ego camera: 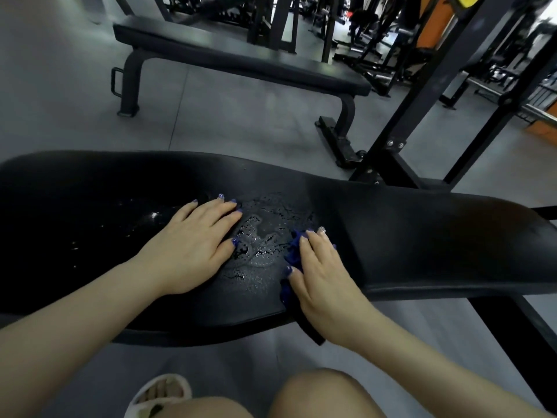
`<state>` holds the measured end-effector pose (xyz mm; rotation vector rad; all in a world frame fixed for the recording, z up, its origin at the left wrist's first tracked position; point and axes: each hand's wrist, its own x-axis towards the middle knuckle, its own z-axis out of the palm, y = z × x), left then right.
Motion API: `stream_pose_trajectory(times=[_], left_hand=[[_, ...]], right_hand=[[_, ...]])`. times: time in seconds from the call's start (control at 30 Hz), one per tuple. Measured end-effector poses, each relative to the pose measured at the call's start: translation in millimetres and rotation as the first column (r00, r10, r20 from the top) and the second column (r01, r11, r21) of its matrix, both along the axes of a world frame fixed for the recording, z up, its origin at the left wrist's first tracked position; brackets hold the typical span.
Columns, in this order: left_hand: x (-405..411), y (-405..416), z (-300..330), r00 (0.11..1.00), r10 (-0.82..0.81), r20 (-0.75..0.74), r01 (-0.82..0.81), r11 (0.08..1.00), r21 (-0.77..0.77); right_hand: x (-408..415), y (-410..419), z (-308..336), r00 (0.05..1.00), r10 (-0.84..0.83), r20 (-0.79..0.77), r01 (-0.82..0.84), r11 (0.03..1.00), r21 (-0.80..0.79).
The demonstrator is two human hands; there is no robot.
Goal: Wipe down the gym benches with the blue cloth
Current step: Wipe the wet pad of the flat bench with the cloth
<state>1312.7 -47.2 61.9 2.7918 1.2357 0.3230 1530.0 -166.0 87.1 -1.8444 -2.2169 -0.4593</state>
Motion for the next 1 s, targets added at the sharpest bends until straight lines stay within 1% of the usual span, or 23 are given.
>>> stream_pose_trajectory(times=[0.07,0.13,0.17,0.3,0.37,0.4,0.43,0.5,0.53,0.6,0.63,0.67,0.73,0.8,0.83,0.9,1.0], left_hand=[[0,1,-1,1.000,-0.001,-0.001,0.001,1.000,-0.001],[0,1,-2,1.000,-0.004,0.012,0.004,1.000,-0.010],[0,1,-2,1.000,-0.003,0.023,0.004,1.000,-0.011],[0,2,-1,0.999,-0.007,0.035,0.007,1.000,-0.011],[0,2,-1,0.999,0.000,0.038,0.001,1.000,-0.004],[1,2,0,0.999,0.001,0.037,-0.001,1.000,-0.004],[1,2,0,0.999,0.000,0.033,0.000,1.000,-0.005],[0,2,-1,1.000,0.001,0.026,-0.001,1.000,0.001],[0,2,-2,1.000,-0.001,0.023,0.000,1.000,0.009],[0,2,-1,1.000,-0.005,0.012,0.005,1.000,0.014],[1,2,0,1.000,-0.007,0.002,0.007,1.000,0.009],[1,1,0,1.000,-0.005,-0.005,0.005,1.000,0.007],[1,1,-1,1.000,0.007,-0.004,-0.007,1.000,0.016],[2,2,0,1.000,0.006,-0.008,-0.006,1.000,0.012],[2,1,0,1.000,0.003,-0.012,-0.003,1.000,0.006],[2,1,1,1.000,0.002,-0.013,-0.002,1.000,0.001],[2,0,4,1.000,0.004,-0.011,-0.004,1.000,0.001]], right_hand=[[5,31,-3,0.998,0.004,-0.063,-0.010,0.996,-0.088],[10,72,-3,0.987,-0.093,-0.127,0.059,0.965,-0.254],[13,94,-2,0.979,-0.149,-0.141,0.101,0.949,-0.300],[18,162,-2,0.964,-0.216,-0.154,0.175,0.954,-0.242],[17,176,-1,0.946,-0.273,-0.176,0.228,0.944,-0.241],[16,175,-2,0.942,-0.269,-0.201,0.221,0.948,-0.230],[13,167,-2,0.944,-0.231,-0.234,0.182,0.960,-0.213],[14,138,-4,0.961,-0.078,-0.264,0.027,0.981,-0.192],[21,121,-3,0.965,-0.018,-0.263,-0.041,0.975,-0.217],[48,92,3,0.960,0.043,-0.278,-0.127,0.949,-0.289],[65,80,6,0.958,0.047,-0.282,-0.140,0.937,-0.319],[81,72,8,0.958,0.017,-0.286,-0.118,0.934,-0.338],[95,64,8,0.954,-0.077,-0.289,-0.025,0.943,-0.332],[81,62,3,0.953,-0.107,-0.285,0.020,0.957,-0.291],[66,59,1,0.954,-0.086,-0.288,0.004,0.962,-0.274],[32,47,-2,0.953,0.044,-0.298,-0.122,0.961,-0.247],[-6,30,-2,0.921,0.245,-0.304,-0.319,0.921,-0.224]])
